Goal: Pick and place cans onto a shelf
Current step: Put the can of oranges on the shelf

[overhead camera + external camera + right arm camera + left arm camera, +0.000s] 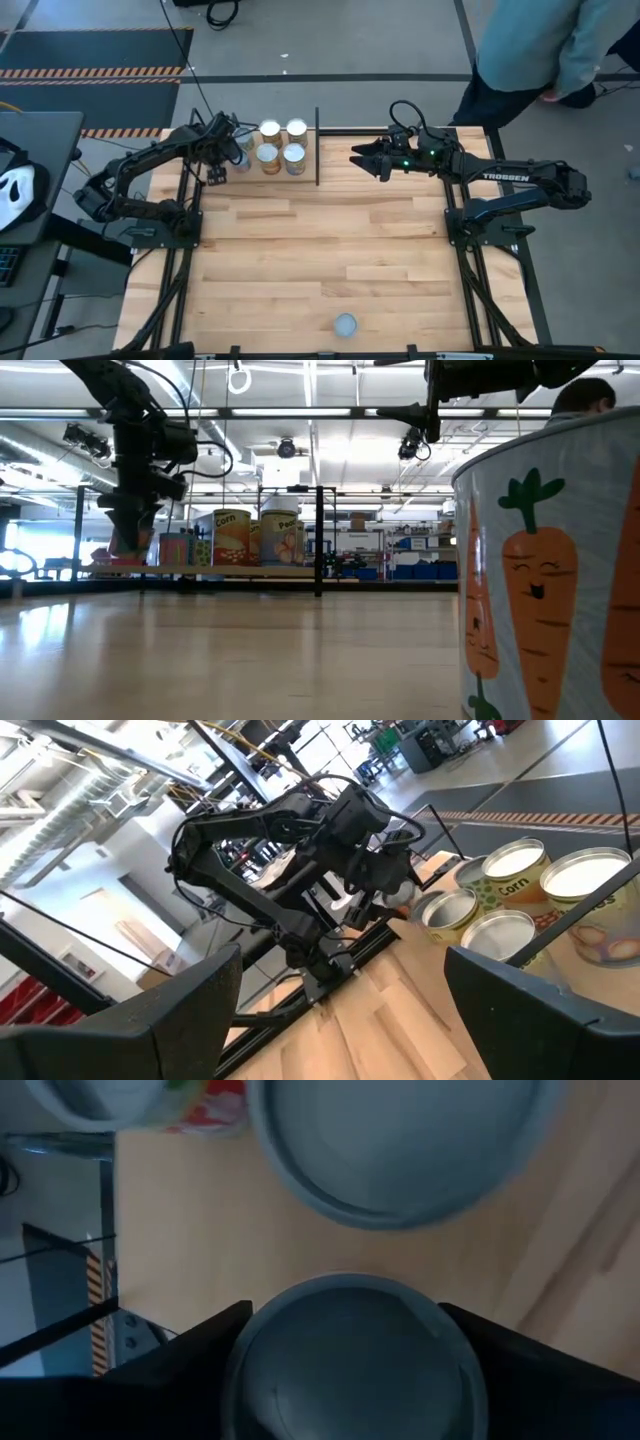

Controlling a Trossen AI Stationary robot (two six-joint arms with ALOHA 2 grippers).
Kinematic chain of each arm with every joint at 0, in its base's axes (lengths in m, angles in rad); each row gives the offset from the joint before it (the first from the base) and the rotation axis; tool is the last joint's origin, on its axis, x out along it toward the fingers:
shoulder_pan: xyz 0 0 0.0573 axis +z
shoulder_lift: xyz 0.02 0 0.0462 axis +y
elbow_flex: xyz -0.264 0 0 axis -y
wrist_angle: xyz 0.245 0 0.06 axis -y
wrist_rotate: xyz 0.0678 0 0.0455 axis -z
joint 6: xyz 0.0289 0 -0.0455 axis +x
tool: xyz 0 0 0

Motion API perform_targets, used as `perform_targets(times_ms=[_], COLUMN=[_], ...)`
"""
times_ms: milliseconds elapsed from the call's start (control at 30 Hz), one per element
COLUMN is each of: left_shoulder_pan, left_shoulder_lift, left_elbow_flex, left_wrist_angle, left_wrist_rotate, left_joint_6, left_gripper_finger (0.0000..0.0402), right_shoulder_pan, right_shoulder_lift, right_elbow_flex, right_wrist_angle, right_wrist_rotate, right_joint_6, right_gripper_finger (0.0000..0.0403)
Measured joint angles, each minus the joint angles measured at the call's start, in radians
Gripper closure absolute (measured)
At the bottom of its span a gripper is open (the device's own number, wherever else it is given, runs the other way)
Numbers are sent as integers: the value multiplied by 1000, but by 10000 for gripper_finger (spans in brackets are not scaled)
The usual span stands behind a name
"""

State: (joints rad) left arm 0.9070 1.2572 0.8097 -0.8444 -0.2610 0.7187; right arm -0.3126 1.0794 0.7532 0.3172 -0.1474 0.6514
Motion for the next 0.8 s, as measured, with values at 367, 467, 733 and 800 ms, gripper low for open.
perform_targets(times_ms=[367, 467, 733, 800], left_shoulder_pan=[0, 0, -2, -2], left_shoulder_lift=[0, 0, 0, 0], left_elbow_flex=[0, 0, 0, 0], left_wrist_angle=[10, 13, 18, 18], left_wrist_rotate=[-2, -24, -31, -34], left_joint_6=[27, 24, 33, 32], left_gripper_finger=[101, 56, 39, 42], right_shoulder_pan=[0, 0, 6, 6], right_shoulder_lift=[0, 0, 0, 0], right_elbow_flex=[0, 0, 0, 0], right_wrist_angle=[-1, -1, -2, -4], right_wrist_rotate=[-3, -3, -37, -37], right_joint_6=[10, 33, 37, 38], right_gripper_finger=[46, 46, 46, 46])
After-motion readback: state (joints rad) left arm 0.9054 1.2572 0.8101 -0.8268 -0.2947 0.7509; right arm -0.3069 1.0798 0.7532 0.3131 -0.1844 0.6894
